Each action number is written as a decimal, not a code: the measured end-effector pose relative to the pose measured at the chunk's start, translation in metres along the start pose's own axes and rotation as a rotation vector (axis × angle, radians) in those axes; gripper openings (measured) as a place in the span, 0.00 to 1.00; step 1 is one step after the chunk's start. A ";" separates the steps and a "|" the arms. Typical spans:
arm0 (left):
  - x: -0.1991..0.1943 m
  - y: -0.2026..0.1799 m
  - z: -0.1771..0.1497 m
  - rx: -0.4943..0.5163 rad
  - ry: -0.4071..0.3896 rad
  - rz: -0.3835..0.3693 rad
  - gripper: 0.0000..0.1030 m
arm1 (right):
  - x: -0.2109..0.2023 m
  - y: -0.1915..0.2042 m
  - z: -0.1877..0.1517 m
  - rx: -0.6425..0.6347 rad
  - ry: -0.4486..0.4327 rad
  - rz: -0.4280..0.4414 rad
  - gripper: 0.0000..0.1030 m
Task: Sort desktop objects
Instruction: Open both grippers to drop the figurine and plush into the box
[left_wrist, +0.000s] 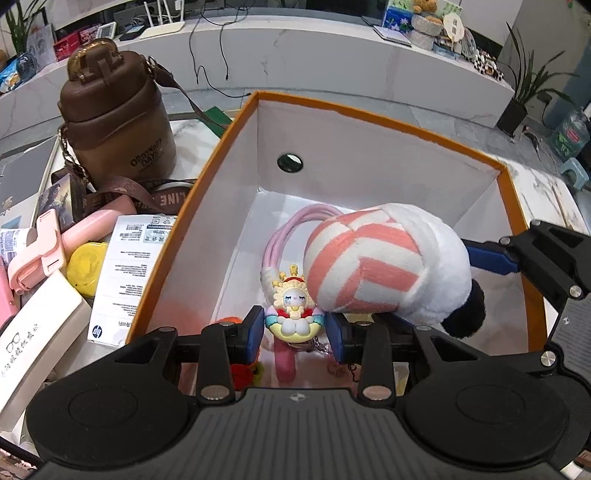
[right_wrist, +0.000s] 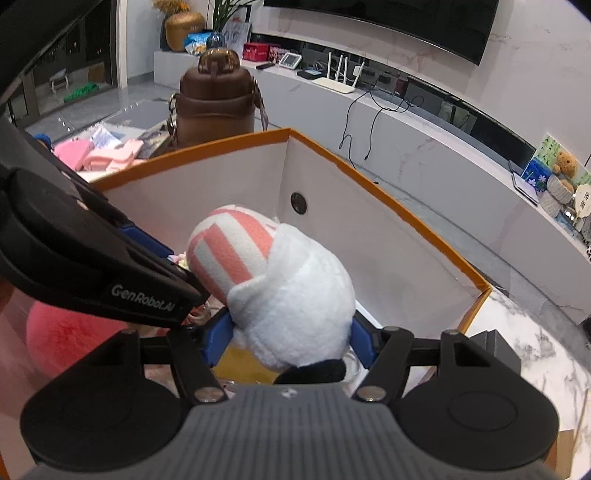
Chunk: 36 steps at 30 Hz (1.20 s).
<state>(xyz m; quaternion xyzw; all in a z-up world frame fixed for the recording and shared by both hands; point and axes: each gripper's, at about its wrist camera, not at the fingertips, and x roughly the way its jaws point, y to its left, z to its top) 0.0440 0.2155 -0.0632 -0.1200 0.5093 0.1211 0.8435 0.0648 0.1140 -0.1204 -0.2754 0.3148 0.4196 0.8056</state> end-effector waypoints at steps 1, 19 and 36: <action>0.002 -0.001 -0.001 0.010 0.010 0.002 0.40 | 0.001 0.002 0.000 -0.019 0.015 -0.006 0.67; 0.013 -0.003 -0.004 0.026 0.088 0.017 0.58 | -0.003 0.024 -0.009 -0.232 0.047 -0.068 0.89; -0.059 -0.020 0.009 0.007 -0.112 0.033 0.72 | -0.079 0.002 0.004 -0.224 -0.030 -0.024 0.89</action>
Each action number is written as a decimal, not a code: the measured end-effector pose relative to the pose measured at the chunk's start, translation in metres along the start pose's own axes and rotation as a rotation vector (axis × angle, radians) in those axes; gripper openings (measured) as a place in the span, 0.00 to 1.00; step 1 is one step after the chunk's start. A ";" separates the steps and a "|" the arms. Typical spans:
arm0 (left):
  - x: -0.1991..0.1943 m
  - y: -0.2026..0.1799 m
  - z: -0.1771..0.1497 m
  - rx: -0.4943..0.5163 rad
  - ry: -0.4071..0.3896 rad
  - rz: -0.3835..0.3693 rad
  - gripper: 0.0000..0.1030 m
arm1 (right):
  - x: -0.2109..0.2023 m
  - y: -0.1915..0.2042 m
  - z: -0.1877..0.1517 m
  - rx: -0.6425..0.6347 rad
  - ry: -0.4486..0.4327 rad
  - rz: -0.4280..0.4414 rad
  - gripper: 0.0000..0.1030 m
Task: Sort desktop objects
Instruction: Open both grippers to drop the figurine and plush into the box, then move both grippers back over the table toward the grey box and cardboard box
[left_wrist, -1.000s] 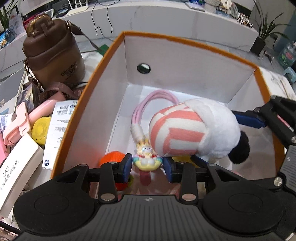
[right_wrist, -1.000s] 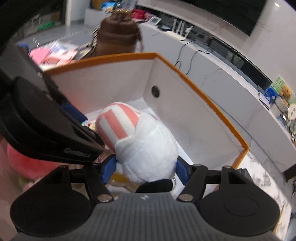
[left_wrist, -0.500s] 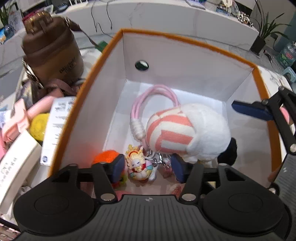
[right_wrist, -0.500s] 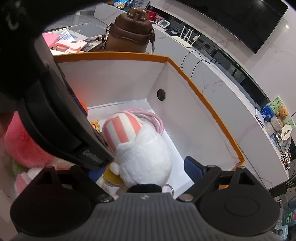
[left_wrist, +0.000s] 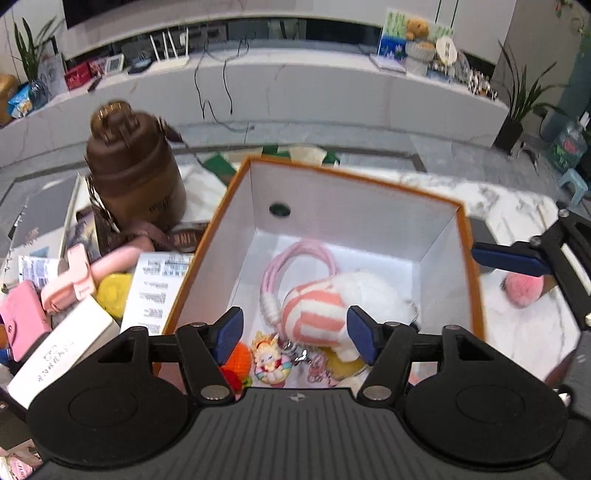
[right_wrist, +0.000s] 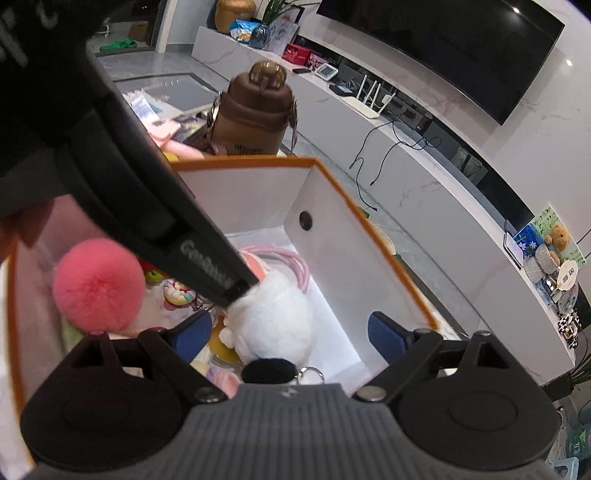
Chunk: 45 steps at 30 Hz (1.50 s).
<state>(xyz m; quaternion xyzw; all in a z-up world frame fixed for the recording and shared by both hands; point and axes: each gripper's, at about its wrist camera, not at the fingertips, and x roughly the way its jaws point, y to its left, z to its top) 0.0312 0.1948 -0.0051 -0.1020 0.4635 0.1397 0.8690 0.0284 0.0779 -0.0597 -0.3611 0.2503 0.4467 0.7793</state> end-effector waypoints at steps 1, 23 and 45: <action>-0.004 -0.003 0.001 -0.001 -0.012 0.001 0.72 | -0.008 -0.005 0.002 -0.002 -0.002 0.001 0.89; -0.055 -0.165 0.013 0.211 -0.165 -0.073 0.74 | -0.159 -0.163 -0.109 0.355 -0.118 -0.196 0.91; 0.080 -0.245 0.060 0.189 0.082 -0.060 0.79 | -0.092 -0.238 -0.203 0.690 0.000 -0.208 0.91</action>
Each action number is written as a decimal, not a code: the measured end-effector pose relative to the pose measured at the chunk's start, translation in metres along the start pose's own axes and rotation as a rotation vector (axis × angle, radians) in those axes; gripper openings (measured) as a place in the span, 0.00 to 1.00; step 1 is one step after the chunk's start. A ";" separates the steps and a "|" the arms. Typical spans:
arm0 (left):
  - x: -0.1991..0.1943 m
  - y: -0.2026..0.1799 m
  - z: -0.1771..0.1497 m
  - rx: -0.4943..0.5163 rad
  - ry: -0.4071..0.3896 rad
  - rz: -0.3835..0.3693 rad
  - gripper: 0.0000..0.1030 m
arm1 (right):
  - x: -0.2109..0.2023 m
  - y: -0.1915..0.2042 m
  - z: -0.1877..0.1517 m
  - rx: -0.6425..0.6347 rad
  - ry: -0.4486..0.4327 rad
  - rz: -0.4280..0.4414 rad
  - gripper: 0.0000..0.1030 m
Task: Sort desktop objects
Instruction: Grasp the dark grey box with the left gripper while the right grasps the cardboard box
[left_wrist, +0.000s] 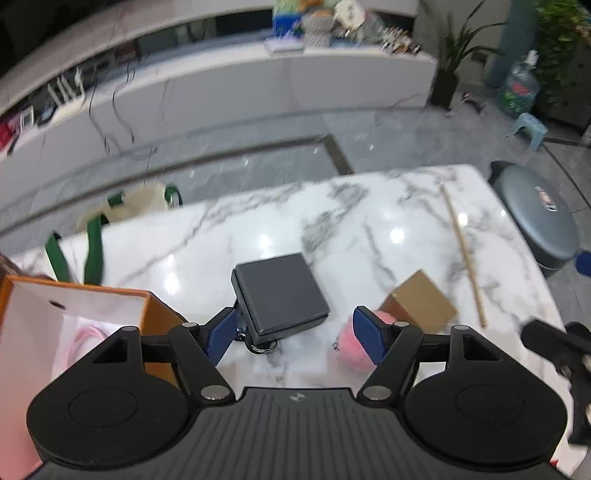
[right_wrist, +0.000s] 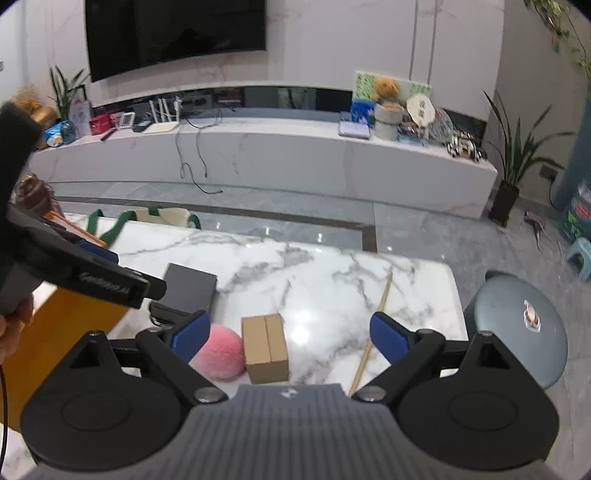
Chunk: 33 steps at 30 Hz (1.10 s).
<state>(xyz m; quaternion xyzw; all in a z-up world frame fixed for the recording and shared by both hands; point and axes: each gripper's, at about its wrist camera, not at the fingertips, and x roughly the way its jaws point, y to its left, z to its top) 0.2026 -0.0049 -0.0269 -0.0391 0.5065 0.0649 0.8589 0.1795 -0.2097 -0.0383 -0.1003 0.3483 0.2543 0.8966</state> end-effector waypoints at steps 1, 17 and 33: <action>0.006 0.001 0.001 -0.015 0.015 -0.005 0.79 | 0.006 0.000 -0.001 0.003 0.005 0.001 0.91; 0.055 0.014 0.004 -0.152 0.058 -0.004 0.79 | 0.068 0.009 -0.013 0.038 0.047 -0.033 0.91; 0.080 -0.011 0.012 -0.039 0.061 0.100 0.83 | 0.115 0.023 -0.019 0.017 0.072 -0.071 0.91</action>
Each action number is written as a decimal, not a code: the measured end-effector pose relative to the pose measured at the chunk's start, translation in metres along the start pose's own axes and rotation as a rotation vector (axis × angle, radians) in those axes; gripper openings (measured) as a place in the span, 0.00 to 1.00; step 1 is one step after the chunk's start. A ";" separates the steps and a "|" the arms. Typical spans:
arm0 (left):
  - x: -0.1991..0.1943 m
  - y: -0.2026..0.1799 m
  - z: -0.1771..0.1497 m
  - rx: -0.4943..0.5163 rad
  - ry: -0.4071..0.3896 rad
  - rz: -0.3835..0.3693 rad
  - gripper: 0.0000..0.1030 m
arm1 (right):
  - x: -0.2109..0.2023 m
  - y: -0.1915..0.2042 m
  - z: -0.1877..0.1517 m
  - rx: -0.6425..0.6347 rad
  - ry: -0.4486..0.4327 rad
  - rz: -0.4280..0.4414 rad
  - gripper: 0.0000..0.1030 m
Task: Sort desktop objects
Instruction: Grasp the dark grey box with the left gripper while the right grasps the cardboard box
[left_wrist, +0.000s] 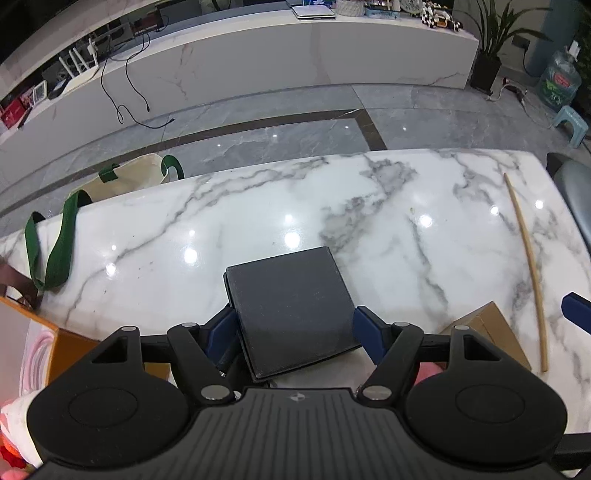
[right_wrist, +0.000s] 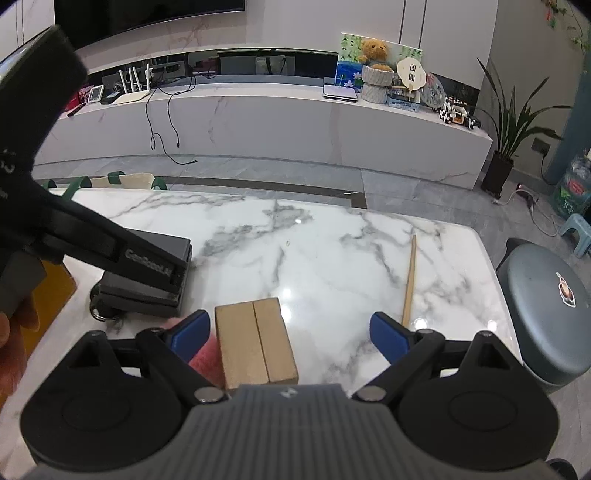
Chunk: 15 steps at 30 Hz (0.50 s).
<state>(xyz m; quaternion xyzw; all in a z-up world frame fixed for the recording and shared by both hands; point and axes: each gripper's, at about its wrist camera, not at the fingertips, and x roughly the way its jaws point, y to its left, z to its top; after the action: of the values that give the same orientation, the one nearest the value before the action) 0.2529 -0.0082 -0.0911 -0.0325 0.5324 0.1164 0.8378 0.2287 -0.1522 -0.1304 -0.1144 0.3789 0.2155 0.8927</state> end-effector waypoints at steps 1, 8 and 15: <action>0.001 -0.002 0.000 0.007 -0.005 0.003 0.86 | 0.003 0.001 -0.001 0.001 0.006 0.002 0.91; 0.006 -0.010 -0.002 0.041 -0.027 0.013 0.89 | 0.018 0.008 -0.006 0.003 0.033 0.003 0.91; 0.011 -0.018 -0.001 0.095 -0.015 0.011 0.91 | 0.027 0.008 -0.011 0.016 0.058 0.007 0.82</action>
<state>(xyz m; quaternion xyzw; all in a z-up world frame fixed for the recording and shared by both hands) 0.2605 -0.0242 -0.1023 0.0111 0.5312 0.0962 0.8417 0.2348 -0.1406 -0.1580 -0.1120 0.4067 0.2123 0.8815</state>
